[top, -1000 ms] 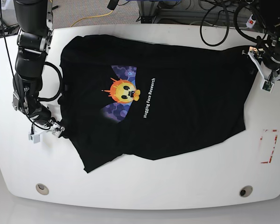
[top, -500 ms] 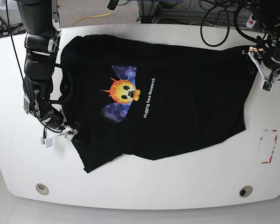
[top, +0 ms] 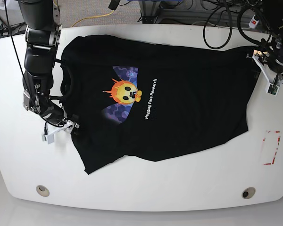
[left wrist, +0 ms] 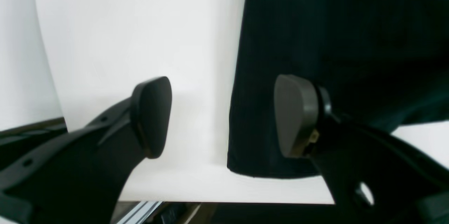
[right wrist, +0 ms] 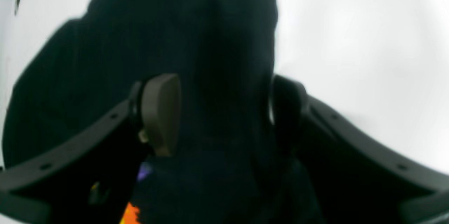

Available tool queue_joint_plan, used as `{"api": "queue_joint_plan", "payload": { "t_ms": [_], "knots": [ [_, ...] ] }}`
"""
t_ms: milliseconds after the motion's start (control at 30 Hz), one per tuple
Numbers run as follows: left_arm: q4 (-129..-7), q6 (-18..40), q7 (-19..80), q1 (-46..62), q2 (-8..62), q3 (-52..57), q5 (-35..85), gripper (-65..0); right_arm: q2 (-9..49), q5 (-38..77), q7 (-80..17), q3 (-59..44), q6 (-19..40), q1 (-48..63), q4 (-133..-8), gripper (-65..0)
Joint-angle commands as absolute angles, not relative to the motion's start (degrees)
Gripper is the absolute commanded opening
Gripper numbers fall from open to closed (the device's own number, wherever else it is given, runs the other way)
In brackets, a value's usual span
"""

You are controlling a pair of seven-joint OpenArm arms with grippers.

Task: Fold the T-shirt properly
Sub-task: 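Grasp the shirt's side edges with both grippers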

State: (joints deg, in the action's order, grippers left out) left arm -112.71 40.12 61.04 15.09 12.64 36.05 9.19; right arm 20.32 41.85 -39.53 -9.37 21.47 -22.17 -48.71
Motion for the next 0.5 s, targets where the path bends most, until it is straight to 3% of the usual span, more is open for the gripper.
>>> {"api": "queue_joint_plan", "payload": {
  "t_ms": [0, 333, 433, 467],
  "knots": [
    [-113.5, 40.0, 60.4, 14.9, 13.5, 36.4, 9.4, -22.9, 21.4, 42.0, -41.1, -9.5, 21.3, -22.9, -50.9, -25.5],
    [-113.5, 40.0, 60.4, 14.9, 13.5, 36.2, 9.4, -22.9, 24.5, 42.0, -42.4, -9.5, 21.8, -21.1, -51.2, -26.0],
    [-113.5, 40.0, 60.4, 14.8, 13.5, 36.1, 9.4, -22.8, 24.6, 42.0, -42.4, -9.4, 21.8, -21.0, -51.2, -33.6],
    [-113.5, 40.0, 60.4, 14.7, 13.4, 36.1, 9.4, -22.6, 24.6, 42.0, -42.4, -9.4, 21.8, -20.9, -51.2, -39.0]
  ]
}}
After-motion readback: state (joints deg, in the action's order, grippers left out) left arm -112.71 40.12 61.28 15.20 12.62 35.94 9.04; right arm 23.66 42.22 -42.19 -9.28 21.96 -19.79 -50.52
